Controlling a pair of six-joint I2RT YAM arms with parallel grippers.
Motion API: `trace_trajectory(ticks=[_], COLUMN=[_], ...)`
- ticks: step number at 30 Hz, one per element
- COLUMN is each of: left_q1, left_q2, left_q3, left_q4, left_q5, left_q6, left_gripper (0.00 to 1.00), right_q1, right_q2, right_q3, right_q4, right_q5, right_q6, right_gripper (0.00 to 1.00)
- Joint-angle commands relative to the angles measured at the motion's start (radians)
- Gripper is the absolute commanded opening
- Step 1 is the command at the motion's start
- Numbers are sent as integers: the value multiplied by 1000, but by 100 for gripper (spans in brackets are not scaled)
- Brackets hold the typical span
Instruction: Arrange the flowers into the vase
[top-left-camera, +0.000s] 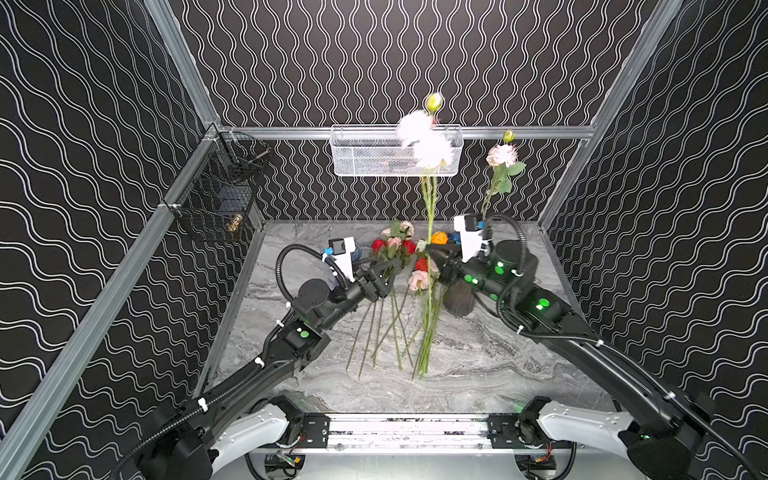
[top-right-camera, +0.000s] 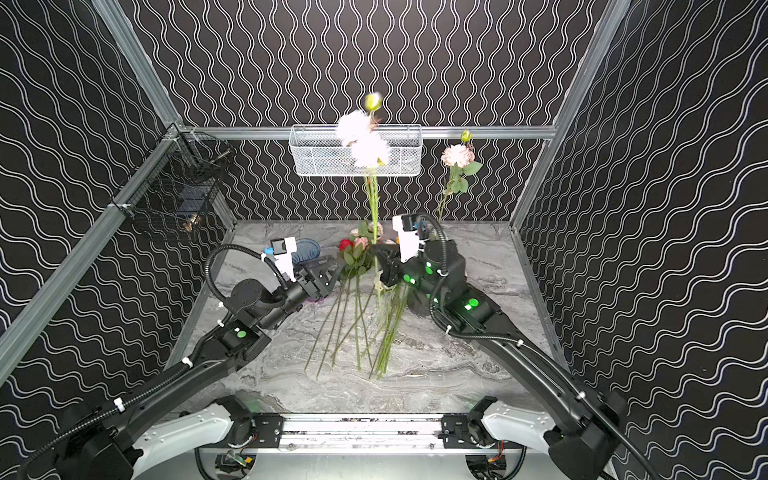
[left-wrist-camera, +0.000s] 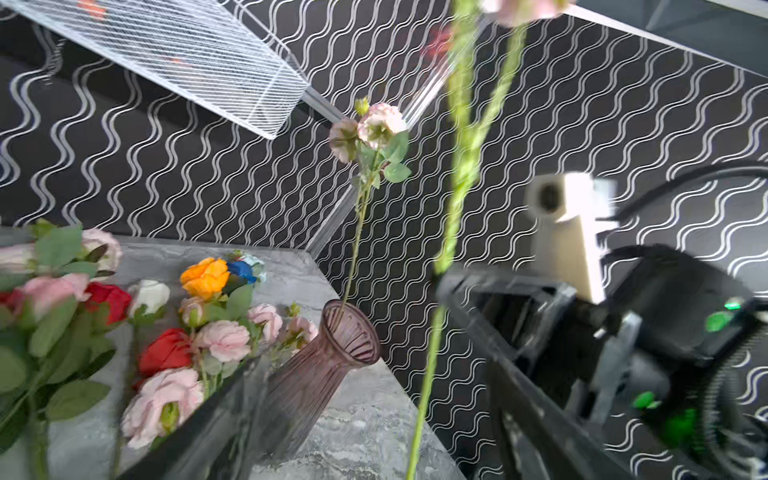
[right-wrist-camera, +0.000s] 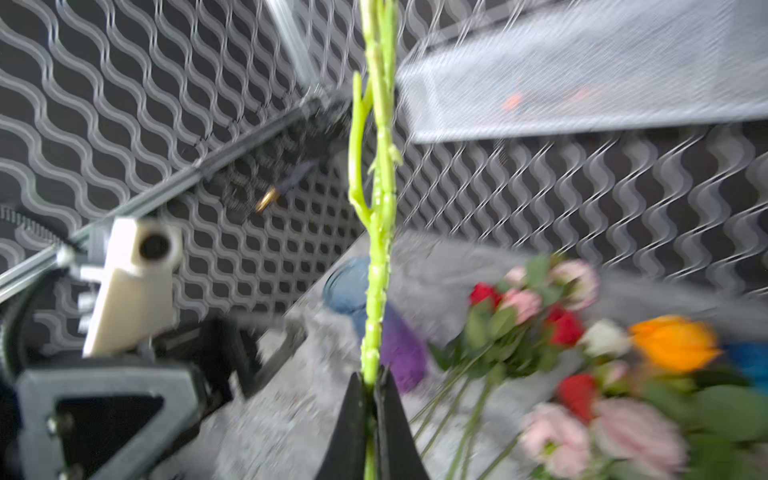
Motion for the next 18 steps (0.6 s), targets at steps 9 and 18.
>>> trace_trajectory(ticks=[9,18], left_q1=[2,1], left_q2=[45,63], left_q3=[-75,-109], left_q4=[42,48], left_q5=[12,2], left_q6=[-39,-33], left_gripper=[84,84], right_q1=[-72,-147], right_q2=[53,100], right_q3=[105,1], right_q4=[306,342], right_q5=[537,545], right_q6=[-398,-397], right_gripper=[0,0])
